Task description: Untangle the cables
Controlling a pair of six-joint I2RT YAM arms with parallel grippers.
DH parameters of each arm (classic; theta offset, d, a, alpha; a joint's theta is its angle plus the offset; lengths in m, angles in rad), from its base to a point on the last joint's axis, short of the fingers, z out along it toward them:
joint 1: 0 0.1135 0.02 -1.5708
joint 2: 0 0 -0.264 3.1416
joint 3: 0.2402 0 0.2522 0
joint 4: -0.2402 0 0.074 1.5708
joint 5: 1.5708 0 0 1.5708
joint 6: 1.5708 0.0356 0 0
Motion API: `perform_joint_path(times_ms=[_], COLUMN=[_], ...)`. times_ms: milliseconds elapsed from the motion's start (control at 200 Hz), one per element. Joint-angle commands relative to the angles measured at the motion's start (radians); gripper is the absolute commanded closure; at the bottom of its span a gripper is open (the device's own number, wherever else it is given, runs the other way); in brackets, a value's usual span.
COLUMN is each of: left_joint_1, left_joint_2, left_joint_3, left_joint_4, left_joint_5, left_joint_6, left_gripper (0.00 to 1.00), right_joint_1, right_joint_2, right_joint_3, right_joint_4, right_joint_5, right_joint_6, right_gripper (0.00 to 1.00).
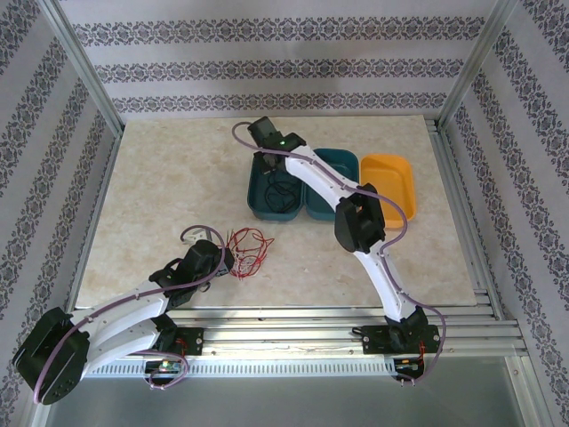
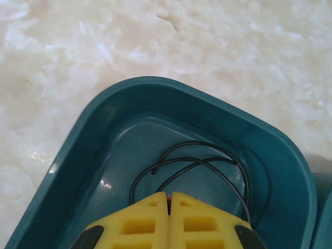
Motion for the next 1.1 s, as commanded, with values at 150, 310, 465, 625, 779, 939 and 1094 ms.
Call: perform_joint_path(times_ms=[150,310,465,625,779,939,1094], left_joint_1=[0.014,0.014,0.014,0.014,0.014,0.014,0.014], left_joint_2=[-0.029,-0.028,-0.024,-0.025,-0.028,-0.037,-0.052], left_joint_3=[-0.004,-0.004,-0.005,-0.005,0.0,0.004,0.013], left_joint_4=[-0.028,-0.029,-0.026,-0.027,-0.026,-0.027,-0.027], left_joint_5=[-0.001,-0.002,0.001,0.001,0.004,0.008,0.007], left_joint_6=[-0.008,-0.008,-0.008,-0.008,-0.006,-0.005,-0.002], left_gripper=[0.64,0.64,0.64,0.64,0.64,0.56,0.52], right_joint_1=[-0.04,-0.04,-0.038,-0.035,-0.035,-0.034,-0.031], right_joint_2=[0.031,0.063,0.097,0.11,0.115,0.069,-0.017], right_joint_3=[-0.016,-0.018,-0.015,-0.019,-0.002,0.018,-0.003], right_joint_4=[-0.037,-0.043,-0.05,-0.046,-0.053,-0.074,-0.075], right_joint_5=[-0.095,-0.09,-0.094,-0.091,-0.089,-0.079,-0.082], right_joint_6=[0.105,0.095,0.082,0.069,0.044,0.017,0.01], right_gripper=[1.0,1.0,1.0,1.0,1.0,0.8,0.63])
